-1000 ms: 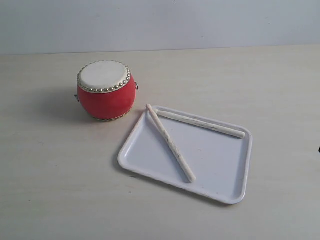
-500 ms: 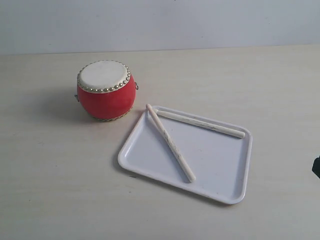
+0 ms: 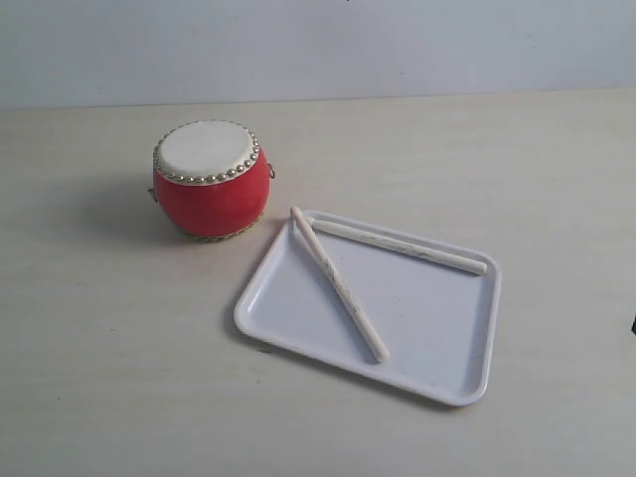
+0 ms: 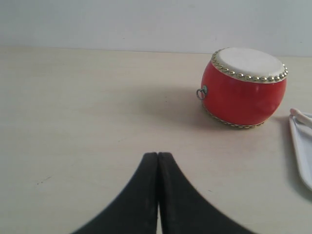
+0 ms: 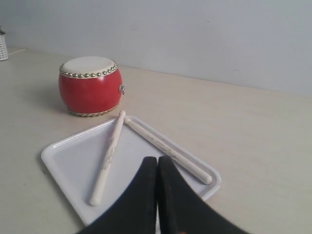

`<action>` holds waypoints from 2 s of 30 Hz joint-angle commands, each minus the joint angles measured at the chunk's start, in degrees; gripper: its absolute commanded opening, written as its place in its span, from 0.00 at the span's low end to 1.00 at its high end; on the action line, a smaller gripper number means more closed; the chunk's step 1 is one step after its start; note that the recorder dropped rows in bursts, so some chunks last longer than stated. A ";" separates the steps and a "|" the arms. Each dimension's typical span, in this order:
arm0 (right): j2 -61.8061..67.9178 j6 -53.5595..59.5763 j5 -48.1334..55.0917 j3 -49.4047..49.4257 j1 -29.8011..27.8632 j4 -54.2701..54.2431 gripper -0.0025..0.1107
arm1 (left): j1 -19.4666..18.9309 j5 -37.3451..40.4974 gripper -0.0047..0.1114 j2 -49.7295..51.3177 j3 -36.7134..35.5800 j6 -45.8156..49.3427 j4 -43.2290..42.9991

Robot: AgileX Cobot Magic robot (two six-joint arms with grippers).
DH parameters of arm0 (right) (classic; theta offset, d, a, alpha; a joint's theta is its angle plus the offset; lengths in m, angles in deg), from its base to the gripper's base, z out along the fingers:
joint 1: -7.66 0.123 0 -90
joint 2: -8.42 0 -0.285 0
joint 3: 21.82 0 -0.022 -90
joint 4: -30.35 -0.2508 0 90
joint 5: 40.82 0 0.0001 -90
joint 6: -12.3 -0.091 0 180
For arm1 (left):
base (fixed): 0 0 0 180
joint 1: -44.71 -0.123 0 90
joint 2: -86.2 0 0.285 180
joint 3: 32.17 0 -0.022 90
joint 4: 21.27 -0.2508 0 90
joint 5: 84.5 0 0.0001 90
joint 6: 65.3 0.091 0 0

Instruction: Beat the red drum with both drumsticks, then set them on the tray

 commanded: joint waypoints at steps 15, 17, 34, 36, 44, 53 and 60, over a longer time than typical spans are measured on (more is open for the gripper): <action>-0.38 -0.04 0.10 0.25 -11.12 -1.51 0.02 | -0.18 -0.36 0.04 -0.29 -0.22 -0.18 0.24; -0.38 -0.04 0.10 0.25 -12.16 -1.51 0.02 | -0.18 -0.36 0.04 -0.29 -0.22 -0.18 0.24; -0.38 -0.04 0.18 0.25 -14.98 -1.51 0.02 | -0.18 -0.36 0.04 -0.29 -0.22 -0.18 0.24; -0.38 -0.04 0.18 0.25 -14.98 -1.51 0.02 | -0.18 -0.36 0.04 -0.29 -0.22 -0.18 0.24; -0.38 -0.04 0.18 0.25 -14.98 -1.51 0.02 | -0.18 -0.36 0.04 -0.29 -0.22 -0.18 0.24; -0.38 -0.04 0.18 0.25 -14.96 -1.63 0.02 | -0.18 -0.36 0.04 -0.29 -0.22 -0.18 0.24; -0.38 -0.04 0.18 0.25 -14.96 -1.63 0.02 | -0.18 -0.36 0.04 -0.29 -0.22 -0.18 0.24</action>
